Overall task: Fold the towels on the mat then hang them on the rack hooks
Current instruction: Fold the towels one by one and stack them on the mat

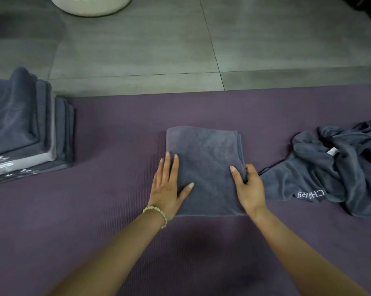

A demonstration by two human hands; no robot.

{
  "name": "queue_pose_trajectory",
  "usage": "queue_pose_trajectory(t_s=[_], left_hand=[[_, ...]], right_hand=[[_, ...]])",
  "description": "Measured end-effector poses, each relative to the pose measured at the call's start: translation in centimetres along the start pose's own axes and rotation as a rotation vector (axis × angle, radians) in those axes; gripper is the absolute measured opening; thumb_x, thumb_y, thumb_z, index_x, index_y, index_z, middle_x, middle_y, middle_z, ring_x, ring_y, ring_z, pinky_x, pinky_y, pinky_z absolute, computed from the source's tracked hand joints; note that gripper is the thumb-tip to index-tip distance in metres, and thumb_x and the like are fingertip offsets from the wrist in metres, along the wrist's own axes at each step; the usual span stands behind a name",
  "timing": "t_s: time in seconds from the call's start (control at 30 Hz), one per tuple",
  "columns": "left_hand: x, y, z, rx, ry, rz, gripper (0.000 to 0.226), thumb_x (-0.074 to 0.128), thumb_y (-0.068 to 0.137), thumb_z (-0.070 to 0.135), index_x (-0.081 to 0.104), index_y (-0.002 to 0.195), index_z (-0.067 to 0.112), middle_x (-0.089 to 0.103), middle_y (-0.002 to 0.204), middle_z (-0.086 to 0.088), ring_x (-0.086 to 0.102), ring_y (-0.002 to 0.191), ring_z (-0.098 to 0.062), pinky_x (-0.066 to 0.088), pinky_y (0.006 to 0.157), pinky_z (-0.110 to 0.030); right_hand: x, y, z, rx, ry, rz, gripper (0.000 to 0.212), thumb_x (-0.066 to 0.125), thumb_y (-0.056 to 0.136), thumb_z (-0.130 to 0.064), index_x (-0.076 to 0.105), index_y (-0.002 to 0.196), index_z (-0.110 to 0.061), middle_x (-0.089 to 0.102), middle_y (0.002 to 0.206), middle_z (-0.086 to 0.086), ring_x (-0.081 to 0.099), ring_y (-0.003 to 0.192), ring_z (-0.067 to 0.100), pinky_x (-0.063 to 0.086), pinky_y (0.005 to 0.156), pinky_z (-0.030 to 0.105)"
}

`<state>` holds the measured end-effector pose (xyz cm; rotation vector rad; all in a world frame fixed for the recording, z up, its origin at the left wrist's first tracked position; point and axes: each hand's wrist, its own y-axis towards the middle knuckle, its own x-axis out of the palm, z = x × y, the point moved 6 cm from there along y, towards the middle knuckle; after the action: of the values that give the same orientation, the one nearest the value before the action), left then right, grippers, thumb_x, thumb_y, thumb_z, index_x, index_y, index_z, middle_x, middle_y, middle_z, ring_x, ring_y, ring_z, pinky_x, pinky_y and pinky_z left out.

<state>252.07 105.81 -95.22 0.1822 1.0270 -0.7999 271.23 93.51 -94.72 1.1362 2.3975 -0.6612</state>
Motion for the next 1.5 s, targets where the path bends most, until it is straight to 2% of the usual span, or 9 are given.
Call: queue_pose_trajectory(t_s=[0.3,0.43,0.63,0.8,0.9,1.0,1.2,1.33,1.5], left_hand=[[-4.3,5.7,-0.4,-0.514,-0.698,0.024,0.063,0.068,0.080,0.050,0.053,0.123,0.008,0.058,0.110,0.002,0.057,0.107,-0.016,0.041,0.080,-0.022],[-3.9,6.8,1.1,-0.647,-0.813,-0.090,0.078,0.072,0.071,0.059,0.056,0.121,0.002,0.060,0.112,-0.001,0.058,0.110,-0.023,0.046,0.090,-0.029],[-6.3,6.0,4.2,-0.571,-0.920,0.046,0.034,0.069,0.080,0.049,0.060,0.075,0.017,0.063,0.080,0.006,0.061,0.082,-0.014,0.050,0.075,-0.028],[-10.7,3.6,6.4,-0.626,-1.208,0.134,0.050,0.074,0.071,0.055,0.063,0.099,0.014,0.068,0.101,0.002,0.063,0.097,-0.018,0.050,0.093,-0.036],[-14.9,2.0,7.5,-0.594,-1.351,0.203,0.061,0.076,0.067,0.056,0.066,0.109,0.012,0.072,0.103,-0.001,0.067,0.098,-0.019,0.052,0.092,-0.037],[-19.8,-0.6,8.0,-0.540,-1.495,0.276,0.046,0.073,0.076,0.046,0.068,0.101,0.009,0.075,0.093,-0.003,0.071,0.087,-0.016,0.056,0.076,-0.029],[-31.4,-6.7,5.0,-0.311,-1.680,0.280,0.021,0.058,0.085,0.014,0.066,0.102,0.006,0.072,0.099,-0.010,0.068,0.094,-0.022,0.054,0.085,-0.032],[-36.0,-12.0,0.7,-0.249,-1.854,0.077,0.072,0.078,0.064,0.043,0.059,0.126,0.012,0.063,0.125,-0.010,0.061,0.115,-0.025,0.050,0.093,-0.038],[-38.6,-17.4,-2.9,-0.373,-1.678,0.021,0.059,0.071,0.064,0.058,0.068,0.106,0.016,0.063,0.112,-0.002,0.066,0.092,-0.018,0.053,0.075,-0.028]], right_hand=[[-0.1,-0.3,-0.3,0.061,-0.010,-0.013,0.031,0.062,0.087,-0.047,0.053,0.100,-0.020,0.063,0.085,-0.014,0.058,0.078,-0.002,0.041,0.063,0.012],[-0.2,-0.4,-0.2,0.105,0.025,-0.070,0.036,0.064,0.084,-0.050,0.052,0.104,-0.022,0.064,0.091,-0.015,0.060,0.084,-0.001,0.045,0.071,0.016],[-0.6,-1.2,-1.0,0.230,0.192,-0.145,0.053,0.069,0.079,-0.048,0.043,0.119,-0.024,0.057,0.107,-0.015,0.058,0.102,0.005,0.042,0.080,0.014],[-1.8,-3.9,-6.2,0.273,0.310,-0.046,0.088,0.069,0.066,-0.067,0.041,0.135,-0.020,0.040,0.128,-0.013,0.046,0.118,0.002,0.041,0.100,0.024],[1.0,-7.2,-11.2,0.495,0.728,-0.384,0.046,0.063,0.080,-0.053,0.060,0.114,-0.022,0.066,0.117,-0.007,0.063,0.102,-0.001,0.048,0.089,0.019],[4.0,-10.8,-16.1,0.719,0.990,-0.675,0.058,0.055,0.082,-0.063,0.065,0.116,-0.017,0.067,0.120,0.006,0.062,0.112,0.024,0.047,0.095,0.044],[3.7,-13.2,-26.3,0.521,1.091,-0.765,0.032,0.059,0.086,-0.033,0.078,0.088,-0.007,0.073,0.102,0.010,0.072,0.085,0.020,0.057,0.077,0.029],[2.9,-14.7,-30.9,0.404,0.853,-0.811,0.027,0.065,0.077,-0.027,0.077,0.091,-0.008,0.074,0.096,0.009,0.072,0.079,0.018,0.058,0.062,0.025],[3.0,-18.4,-35.3,0.213,0.602,-0.882,0.072,0.092,0.051,-0.029,0.065,0.114,-0.008,0.072,0.108,0.011,0.071,0.092,0.023,0.058,0.066,0.029]])
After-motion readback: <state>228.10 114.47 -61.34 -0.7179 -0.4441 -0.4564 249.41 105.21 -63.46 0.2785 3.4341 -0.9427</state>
